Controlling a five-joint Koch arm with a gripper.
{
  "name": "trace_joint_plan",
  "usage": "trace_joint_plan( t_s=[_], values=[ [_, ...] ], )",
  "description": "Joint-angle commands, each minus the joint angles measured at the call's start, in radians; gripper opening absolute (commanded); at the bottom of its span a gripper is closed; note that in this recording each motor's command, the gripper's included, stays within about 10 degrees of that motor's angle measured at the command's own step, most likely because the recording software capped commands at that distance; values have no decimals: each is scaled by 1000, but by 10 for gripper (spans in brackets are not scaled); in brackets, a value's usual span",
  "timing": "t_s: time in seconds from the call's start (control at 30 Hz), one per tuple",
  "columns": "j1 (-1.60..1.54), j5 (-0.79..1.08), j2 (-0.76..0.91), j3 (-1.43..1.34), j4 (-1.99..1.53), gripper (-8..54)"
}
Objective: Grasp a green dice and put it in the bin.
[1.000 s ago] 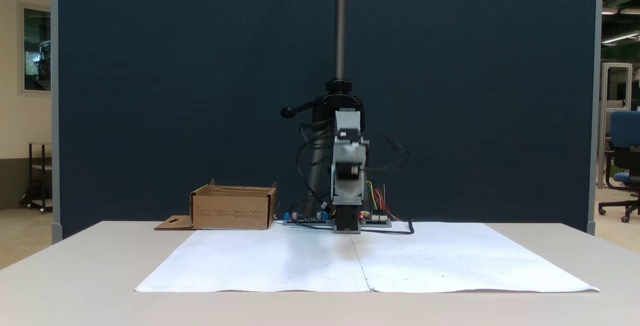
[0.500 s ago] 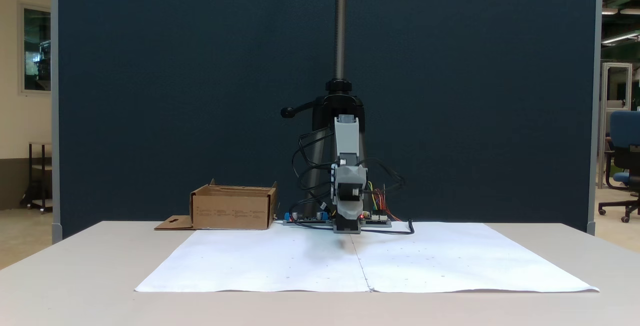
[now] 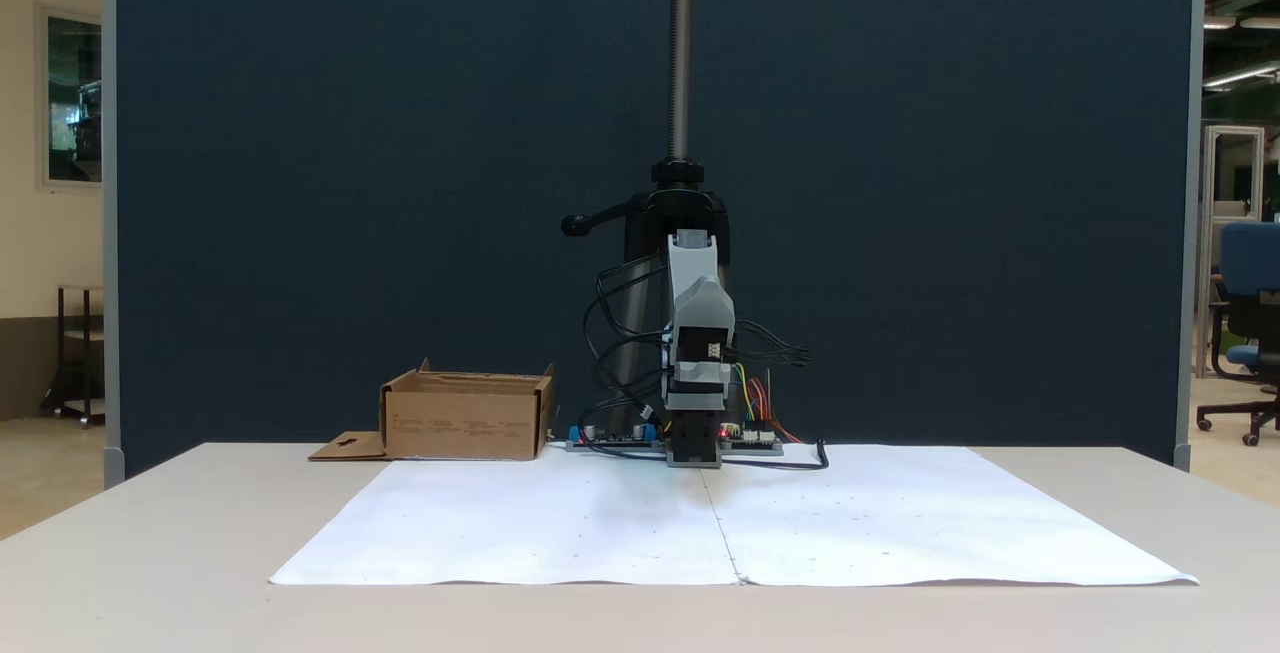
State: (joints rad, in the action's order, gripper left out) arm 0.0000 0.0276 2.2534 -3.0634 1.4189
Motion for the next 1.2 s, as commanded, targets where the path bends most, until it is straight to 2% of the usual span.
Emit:
trace_joint_plan(
  t_s=[0.0, 1.17],
  values=[
    [3, 28, 114, -67, 87, 438],
    [-5, 26, 107, -67, 69, 443]
  ],
)
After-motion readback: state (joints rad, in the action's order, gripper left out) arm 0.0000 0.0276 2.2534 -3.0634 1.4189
